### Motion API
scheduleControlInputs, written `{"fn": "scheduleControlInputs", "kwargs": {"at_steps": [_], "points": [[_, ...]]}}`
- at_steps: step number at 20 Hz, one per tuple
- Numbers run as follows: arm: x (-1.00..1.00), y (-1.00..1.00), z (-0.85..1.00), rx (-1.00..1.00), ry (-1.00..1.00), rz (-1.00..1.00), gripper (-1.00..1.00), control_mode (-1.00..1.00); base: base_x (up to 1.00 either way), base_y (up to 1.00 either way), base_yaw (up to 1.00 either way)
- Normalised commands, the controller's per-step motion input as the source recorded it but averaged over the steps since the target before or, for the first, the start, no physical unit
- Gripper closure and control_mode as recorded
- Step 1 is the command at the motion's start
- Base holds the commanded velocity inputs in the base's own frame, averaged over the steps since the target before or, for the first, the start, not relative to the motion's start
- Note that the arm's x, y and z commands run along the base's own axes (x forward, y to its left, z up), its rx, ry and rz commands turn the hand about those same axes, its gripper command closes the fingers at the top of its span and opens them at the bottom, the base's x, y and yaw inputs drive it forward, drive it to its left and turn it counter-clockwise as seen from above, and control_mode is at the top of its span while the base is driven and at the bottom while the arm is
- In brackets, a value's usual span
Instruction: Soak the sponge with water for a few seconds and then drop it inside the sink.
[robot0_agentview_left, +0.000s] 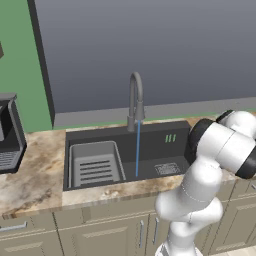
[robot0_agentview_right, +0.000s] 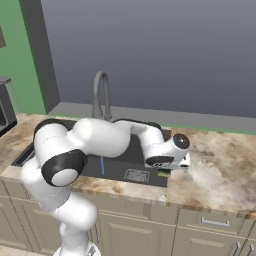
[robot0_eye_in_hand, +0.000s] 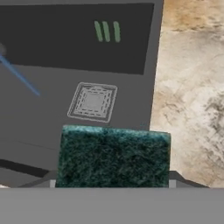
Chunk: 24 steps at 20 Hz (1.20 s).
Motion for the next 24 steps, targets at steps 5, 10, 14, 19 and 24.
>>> {"fn": "scheduleControlInputs", "kwargs": {"at_steps": [5,10,14,19,24], "points": [[0.21,0.13,0.6,0.0,0.08,0.26,1.0,-1.0,0.0,0.0,0.0],[0.1,0.03,0.08,0.02,0.13,0.21,1.0,-1.0,0.0,0.0,0.0],[0.02,0.01,0.01,0.0,0.01,0.15,1.0,-1.0,0.0,0.0,0.0],[0.0,0.33,0.0,0.02,0.0,0.22,1.0,-1.0,0.0,0.0,0.0],[0.03,0.55,-0.01,0.0,-0.05,0.25,1.0,-1.0,0.0,0.0,0.0]]}}
